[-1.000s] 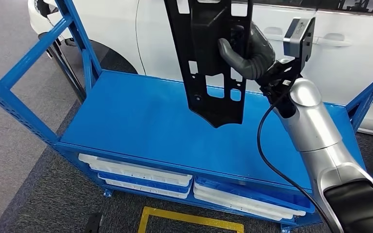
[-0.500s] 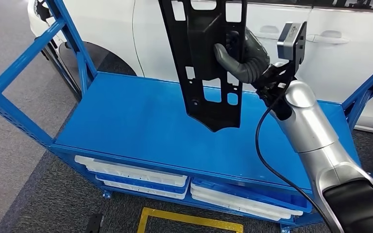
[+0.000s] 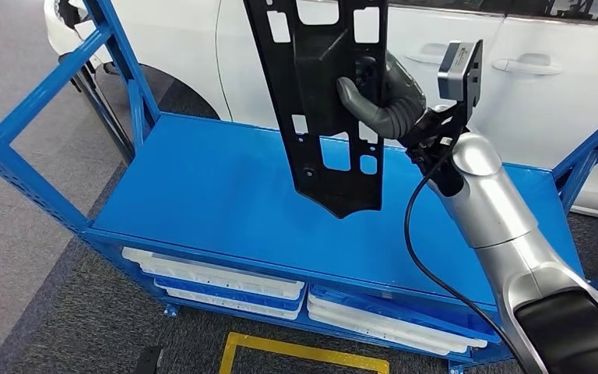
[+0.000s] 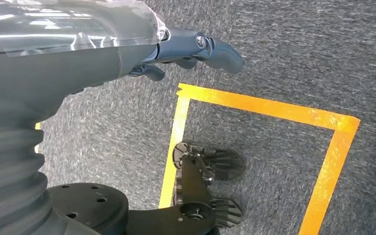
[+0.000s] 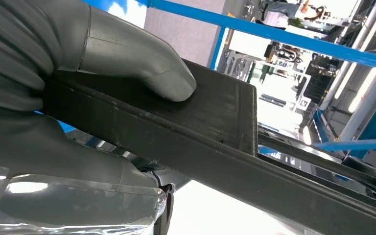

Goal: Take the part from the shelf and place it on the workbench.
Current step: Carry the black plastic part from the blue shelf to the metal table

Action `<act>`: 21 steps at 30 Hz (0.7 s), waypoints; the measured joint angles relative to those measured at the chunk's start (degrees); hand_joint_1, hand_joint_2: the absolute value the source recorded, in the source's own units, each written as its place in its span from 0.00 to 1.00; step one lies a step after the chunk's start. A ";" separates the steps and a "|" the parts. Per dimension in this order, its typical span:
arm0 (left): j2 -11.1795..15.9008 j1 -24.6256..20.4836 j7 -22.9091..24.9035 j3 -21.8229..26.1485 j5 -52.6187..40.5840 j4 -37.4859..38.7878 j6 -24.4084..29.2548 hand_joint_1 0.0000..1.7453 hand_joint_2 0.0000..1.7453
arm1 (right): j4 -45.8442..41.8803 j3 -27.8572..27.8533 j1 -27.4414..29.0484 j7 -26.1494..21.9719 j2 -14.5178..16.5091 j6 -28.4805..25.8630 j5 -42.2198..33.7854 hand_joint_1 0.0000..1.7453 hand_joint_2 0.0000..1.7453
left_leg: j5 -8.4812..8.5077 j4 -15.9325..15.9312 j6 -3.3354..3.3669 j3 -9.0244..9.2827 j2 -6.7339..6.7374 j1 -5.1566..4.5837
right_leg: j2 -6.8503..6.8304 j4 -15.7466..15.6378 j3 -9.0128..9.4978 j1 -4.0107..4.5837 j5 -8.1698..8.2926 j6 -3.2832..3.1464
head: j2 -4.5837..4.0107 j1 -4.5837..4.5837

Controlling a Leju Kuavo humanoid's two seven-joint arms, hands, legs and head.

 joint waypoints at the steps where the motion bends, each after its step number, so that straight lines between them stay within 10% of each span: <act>1: 0.01 -0.02 0.26 0.01 -0.03 0.00 -0.25 0.00 1.00 | -0.01 -0.03 0.02 -0.02 0.00 -0.04 -0.07 1.00 1.00 | 0.13 -0.18 0.25 0.07 0.03 0.11 | 0.00 1.95 -0.86 -0.12 -1.27 0.32 | 0.00 0.00; 4: 0.02 0.00 1.04 0.04 -0.02 0.00 -0.73 0.00 1.00 | -0.01 -0.09 0.65 -0.07 0.06 -0.11 -0.20 1.00 1.00 | 0.23 -0.14 0.50 0.05 0.11 0.13 | -0.05 13.11 -5.95 -0.49 -6.37 1.09 | 0.00 0.00; 6: 0.03 0.04 1.44 0.08 0.04 0.00 -0.89 0.00 1.00 | 0.00 -0.09 1.36 -0.08 0.07 -0.08 -0.25 1.00 1.00 | 0.25 0.02 0.53 0.03 0.08 0.13 | -0.06 15.21 -6.88 -0.68 -6.14 1.22 | 0.00 0.00; 10: 0.03 -0.01 1.60 0.15 0.18 0.00 -1.15 0.00 1.00 | -0.30 -0.20 1.85 -0.35 0.10 0.16 -0.61 1.00 1.00 | 0.16 0.41 0.07 -0.20 -0.05 -0.04 | -0.03 1.30 -0.16 -0.53 0.28 0.48 | 0.00 0.00; 14: 0.04 0.12 1.72 0.17 0.23 0.00 -1.19 0.00 1.00 | -1.21 -0.47 3.04 -0.80 0.09 0.41 -1.16 1.00 1.00 | 0.35 0.44 -1.12 -0.57 -0.06 -0.05 | -0.02 -0.87 0.34 -0.23 1.15 -0.79 | 0.00 -0.01; 21: 0.08 0.52 1.56 0.21 0.30 0.00 -1.17 0.00 1.00 | -7.27 -1.51 9.16 -2.13 0.04 1.05 -1.11 1.00 1.00 | -9.84 16.53 -2.28 -5.21 0.11 0.10 | -0.26 -1.39 -1.44 -0.27 3.18 -2.19 | 0.00 -0.02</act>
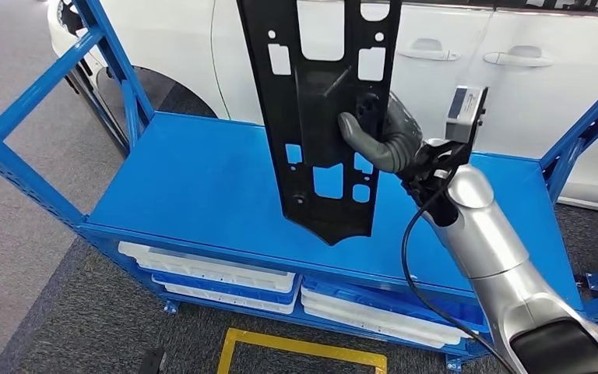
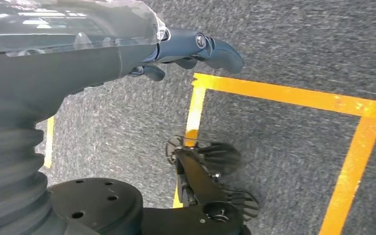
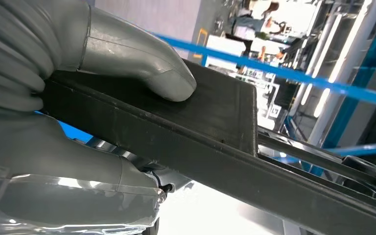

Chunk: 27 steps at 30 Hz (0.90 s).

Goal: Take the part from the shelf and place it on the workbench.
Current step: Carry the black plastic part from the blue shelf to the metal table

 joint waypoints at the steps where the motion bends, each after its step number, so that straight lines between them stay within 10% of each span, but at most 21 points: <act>1: 0.00 0.07 0.01 0.01 -0.04 0.00 0.00 0.00 1.00 | -0.84 -0.17 0.91 -0.05 -0.04 -0.05 0.09 1.00 1.00 | 0.89 -1.92 0.07 1.58 0.00 0.00 | 0.02 0.12 -0.41 0.03 0.28 0.09 | 0.00 0.00; 5: 0.01 0.06 -0.04 0.01 -0.20 0.00 -0.01 0.00 1.00 | -4.46 -1.29 3.68 -0.32 -0.51 -0.10 0.22 1.00 1.00 | 4.94 -15.84 1.11 9.90 -0.10 -0.29 | 0.09 0.64 -1.48 0.18 1.35 1.09 | 0.00 0.01; 9: 0.00 0.28 -0.09 0.03 -0.40 0.00 -0.04 0.00 1.00 | -7.51 -2.00 6.11 -0.56 -1.36 0.10 0.75 1.00 1.00 | 6.65 -16.58 2.55 9.25 -0.01 -0.38 | 0.19 0.62 -2.00 0.02 1.83 2.45 | 0.00 0.02; 13: -0.01 0.24 -0.11 0.03 -0.48 0.00 -0.05 0.00 1.00 | -9.06 -2.50 7.41 -0.58 -2.18 0.12 0.93 1.00 1.00 | 9.20 -16.87 3.49 6.57 0.40 -0.21 | 0.26 12.14 -5.64 -0.33 -8.03 3.58 | 0.00 0.02; 15: -0.01 0.27 -0.11 0.03 -0.48 0.00 -0.07 0.00 1.00 | -9.43 -2.53 8.05 -0.58 -2.36 0.14 0.97 1.00 1.00 | 10.23 -16.71 3.46 5.05 0.45 -0.23 | 0.26 17.35 -5.91 -0.47 -9.77 3.86 | 0.00 0.02; 18: -0.01 0.26 -0.11 0.03 -0.48 0.00 -0.06 0.00 1.00 | -10.25 -2.56 8.46 -0.55 -2.48 0.41 1.04 1.00 1.00 | 11.47 -16.29 3.12 3.08 0.42 -0.23 | 0.23 10.39 1.05 -0.49 -6.57 3.51 | 0.00 0.02; 21: -0.04 0.17 -0.14 0.04 -0.46 0.00 -0.05 0.00 1.00 | -11.60 -2.74 8.42 -0.43 -2.47 0.99 0.88 1.00 1.00 | 12.59 -16.17 2.22 2.38 0.38 -0.35 | 0.26 0.48 7.74 0.11 -6.88 2.44 | 0.00 0.01; 24: -0.04 0.16 -0.14 0.04 -0.46 0.00 -0.03 0.00 1.00 | -12.50 -2.86 8.41 -0.13 -2.46 1.34 0.56 1.00 1.00 | 13.18 -16.36 1.16 2.03 0.28 -0.33 | 0.06 -0.83 7.60 0.12 -5.94 1.19 | 0.00 0.01; 27: -0.02 0.21 -0.15 0.05 -0.38 0.00 0.02 0.00 1.00 | -13.29 -2.97 8.78 0.21 -2.46 1.99 -0.12 1.00 1.00 | 7.03 -10.29 0.47 -0.24 0.17 -0.20 | -0.32 -1.43 6.05 -0.13 -3.94 0.03 | 0.00 0.00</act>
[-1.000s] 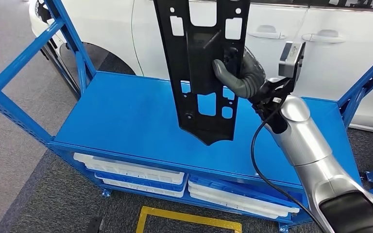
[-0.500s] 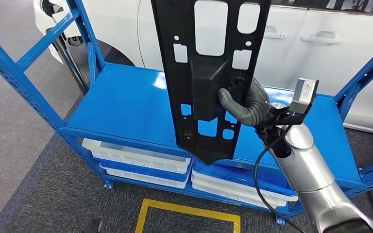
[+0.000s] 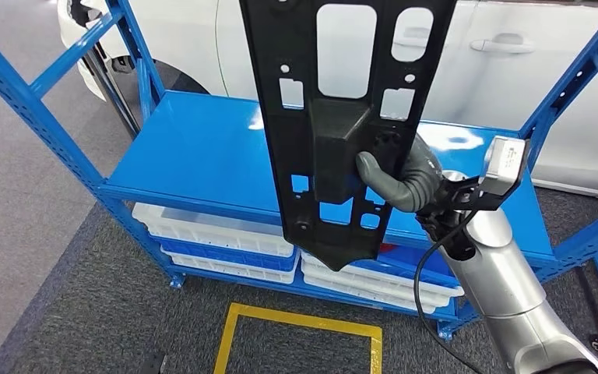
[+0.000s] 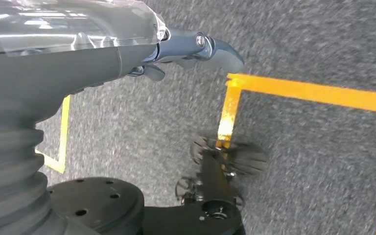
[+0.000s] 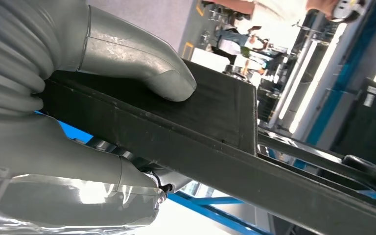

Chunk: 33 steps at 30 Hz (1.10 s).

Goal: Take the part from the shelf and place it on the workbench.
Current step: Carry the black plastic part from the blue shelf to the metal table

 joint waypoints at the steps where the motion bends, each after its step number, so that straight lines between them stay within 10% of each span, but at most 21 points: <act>1: 0.00 0.01 -0.01 0.00 0.04 0.00 0.02 0.00 1.00 | -0.32 -0.05 0.41 0.08 -0.01 0.35 -0.24 1.00 1.00 | -2.68 3.89 -0.19 -0.96 0.01 0.07 | -0.02 0.03 -0.71 0.03 0.57 -0.14 | 0.00 0.00; 4: 0.00 0.09 -0.01 0.01 0.31 0.00 0.29 0.00 1.00 | -1.39 -0.11 2.62 0.07 -0.02 1.34 -0.44 1.00 1.00 | -4.12 10.08 -0.59 -0.75 0.02 0.16 | -0.04 0.43 -2.91 0.10 2.01 -0.03 | 0.00 0.00; 7: 0.00 0.06 -0.01 0.02 0.60 0.00 0.67 0.00 1.00 | -2.67 -0.16 4.35 -0.63 -0.11 1.60 0.31 1.00 1.00 | -0.78 1.52 -0.34 6.34 0.00 0.15 | 0.04 1.33 -5.06 0.15 3.06 0.42 | 0.00 0.00; 10: 0.01 -0.07 -0.01 0.07 0.71 0.00 0.85 0.00 1.00 | -4.47 -0.46 6.17 -1.71 -0.49 1.33 1.57 1.00 1.00 | -1.66 -5.98 0.66 10.80 -0.17 -0.20 | 0.04 1.88 -6.16 0.33 4.18 1.39 | 0.00 0.01; 13: 0.00 0.10 -0.02 0.25 0.86 0.00 0.96 0.00 1.00 | -5.15 -0.60 8.03 -2.39 -0.98 1.19 2.46 1.00 1.00 | -0.41 -6.74 2.03 9.97 0.03 -0.10 | 0.23 2.40 -6.79 0.15 3.98 2.47 | 0.00 0.01; 17: 0.00 0.12 -0.02 0.33 0.80 0.00 0.93 0.00 1.00 | -5.32 -1.01 10.91 -5.05 -1.54 1.43 4.96 1.00 1.00 | 1.99 -6.91 3.01 7.36 0.35 0.02 | 0.41 14.06 -10.13 -0.14 -5.44 3.28 | 0.00 0.02; 19: 0.00 0.33 0.01 0.40 0.96 0.00 0.97 0.00 1.00 | -5.49 -1.21 13.88 -7.37 -1.76 2.16 7.09 1.00 1.00 | 3.09 -6.78 2.97 5.78 0.30 -0.01 | 0.42 17.77 -9.76 -0.26 -5.89 3.43 | -0.01 0.02; 21: -0.02 0.60 -0.05 0.70 1.47 0.00 1.12 0.00 1.00 | -5.62 -1.28 16.31 -9.38 -1.89 3.35 9.00 1.00 1.00 | 4.03 -6.44 2.69 4.28 0.23 -0.03 | 0.42 13.64 -5.64 -0.31 -2.92 3.17 | -0.01 0.02; 24: -0.22 0.94 -0.39 1.26 1.99 0.00 1.25 0.00 1.00 | -5.72 -1.25 18.19 -10.89 -1.87 4.45 10.37 1.00 1.00 | 5.18 -6.05 1.90 3.01 0.33 -0.15 | 0.43 2.78 1.59 0.07 -2.77 2.25 | 0.00 -0.02; 27: -0.36 1.20 -0.57 1.47 2.09 0.00 1.28 0.00 1.00 | -5.80 -1.23 19.20 -11.10 -1.79 4.78 10.60 1.00 1.00 | 6.29 -6.36 0.90 2.86 0.36 -0.11 | 0.37 0.79 2.08 0.36 -2.50 1.24 | 0.00 -0.03; 30: -0.37 1.63 -0.68 1.74 2.44 0.00 1.42 0.00 1.00 | -5.80 -1.21 19.88 -11.23 -1.42 5.51 10.72 1.00 1.00 | 1.86 -2.70 0.09 1.30 0.23 0.00 | 0.05 0.22 0.76 -0.03 -0.66 0.01 | 0.00 -0.03; 33: -0.37 2.15 -0.98 2.13 2.77 0.00 1.57 0.00 1.00 | -5.80 -1.15 21.58 -12.26 -0.60 6.32 11.75 1.00 1.00 | -5.08 7.77 -0.46 -1.06 0.23 0.11 | -0.01 0.40 -1.49 0.13 0.98 -0.29 | 0.00 -0.04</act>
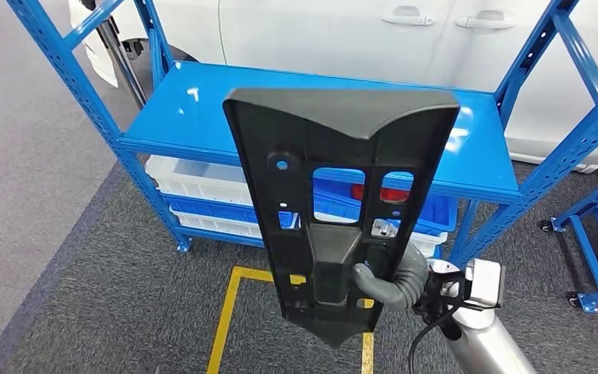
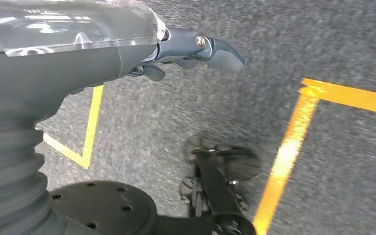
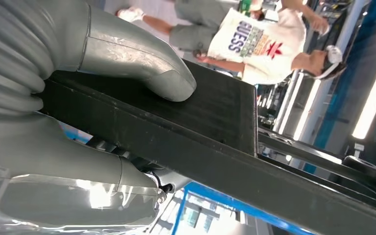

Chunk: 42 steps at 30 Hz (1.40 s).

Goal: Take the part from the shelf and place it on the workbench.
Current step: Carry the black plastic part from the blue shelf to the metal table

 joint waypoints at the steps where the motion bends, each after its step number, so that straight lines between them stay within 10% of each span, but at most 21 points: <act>1: 0.00 0.18 -0.05 0.13 0.03 0.00 0.04 0.00 1.00 | -0.01 0.04 0.62 -0.37 0.32 0.21 0.38 1.00 1.00 | -0.10 1.99 -0.09 0.18 0.00 0.00 | -0.01 0.15 -0.83 0.04 0.52 0.04 | 0.00 0.00; 4: 0.00 0.42 -0.20 0.46 0.12 0.00 0.26 0.00 1.00 | -0.02 0.09 1.62 -0.78 0.92 1.14 0.51 1.00 1.00 | 3.52 -4.13 0.26 6.52 -0.01 -0.01 | 0.00 0.76 -3.06 0.09 1.86 0.45 | 0.00 0.00; 7: -0.01 0.24 -0.64 0.63 0.29 0.01 0.56 0.00 1.00 | 0.05 -0.04 1.63 -0.73 0.98 2.50 -0.44 1.00 1.00 | 2.88 -14.16 1.20 13.05 -0.14 -0.37 | -0.04 1.21 -4.13 0.24 3.02 1.32 | 0.00 -0.01; 11: -0.14 0.38 -0.97 0.67 -0.02 0.06 0.78 0.00 1.00 | 0.46 -0.29 1.68 -0.63 0.97 3.40 -1.16 1.00 1.00 | 4.28 -15.33 2.74 12.25 0.07 -0.32 | 0.20 2.04 -5.02 0.12 2.73 2.70 | 0.00 0.00; 16: -0.27 0.30 -0.28 0.26 -2.28 0.09 0.73 0.00 1.00 | -0.19 -2.17 4.90 -0.61 0.64 0.82 -1.02 1.00 1.00 | 7.00 -15.27 3.62 8.99 0.25 -0.31 | 0.38 17.03 -8.99 -0.40 -7.13 3.77 | 0.00 0.00; 18: -0.30 0.21 0.21 -0.20 -3.33 0.09 0.26 0.00 1.00 | -1.48 -3.68 7.47 -0.73 0.11 -0.26 -0.63 1.00 1.00 | 7.76 -14.98 3.48 7.75 0.18 -0.40 | 0.37 14.83 -5.89 -0.43 -5.16 3.64 | 0.00 0.00; 21: -0.46 -0.32 1.02 -1.38 -5.04 0.09 -0.48 0.00 1.00 | -4.72 -6.30 11.91 -1.33 -0.58 -2.11 0.62 1.00 1.00 | 8.60 -14.62 2.94 6.68 0.16 -0.58 | 0.24 2.75 2.40 -0.04 -3.11 2.65 | 0.00 -0.01; 23: -0.63 -0.79 1.51 -2.10 -5.59 0.09 -0.28 0.00 1.00 | -7.14 -8.04 14.84 -1.72 -0.72 -2.73 1.46 1.00 1.00 | 9.15 -14.68 2.28 6.53 0.19 -0.54 | 0.20 0.02 3.82 0.40 -3.34 2.02 | 0.00 -0.02; 26: -0.75 -1.21 1.94 -2.49 -5.41 0.11 0.09 0.00 1.00 | -9.54 -9.24 16.95 -0.92 -0.61 -2.61 2.55 1.00 1.00 | 8.71 -14.04 1.24 6.06 0.26 -0.54 | 0.22 -0.61 3.16 0.10 -1.95 0.87 | 0.00 -0.01; 30: -0.74 -1.35 1.78 -2.49 -4.64 0.11 0.13 0.00 1.00 | -10.46 -9.30 16.52 1.58 0.54 -1.91 2.58 1.00 1.00 | -0.05 -2.44 0.29 2.22 0.15 -0.29 | 0.20 -0.82 0.97 -0.10 0.05 0.02 | 0.00 -0.02; 32: -0.72 -1.32 1.63 -2.48 -4.26 0.10 0.11 0.00 1.00 | -10.26 -9.29 15.39 2.64 1.15 -1.42 2.10 1.00 1.00 | -1.02 1.28 -0.02 2.16 0.16 -0.16 | 0.18 -0.47 -0.47 -0.06 0.93 0.12 | 0.00 -0.02; 37: -0.54 -1.53 1.24 -2.42 -3.55 0.09 0.15 0.00 1.00 | -9.16 -9.20 11.99 3.64 2.18 -0.58 0.98 1.00 1.00 | 3.24 -13.74 0.74 12.60 0.08 -0.22 | 0.11 1.04 -3.18 -0.02 2.37 1.29 | 0.00 -0.03; 42: -0.48 -1.62 1.03 -2.30 -2.94 0.10 0.18 0.00 1.00 | -7.73 -8.98 9.52 3.96 2.85 -0.15 0.60 1.00 1.00 | 4.68 -15.19 2.72 11.82 0.12 -0.22 | 0.18 2.74 -4.41 -0.23 1.57 2.99 | 0.00 -0.01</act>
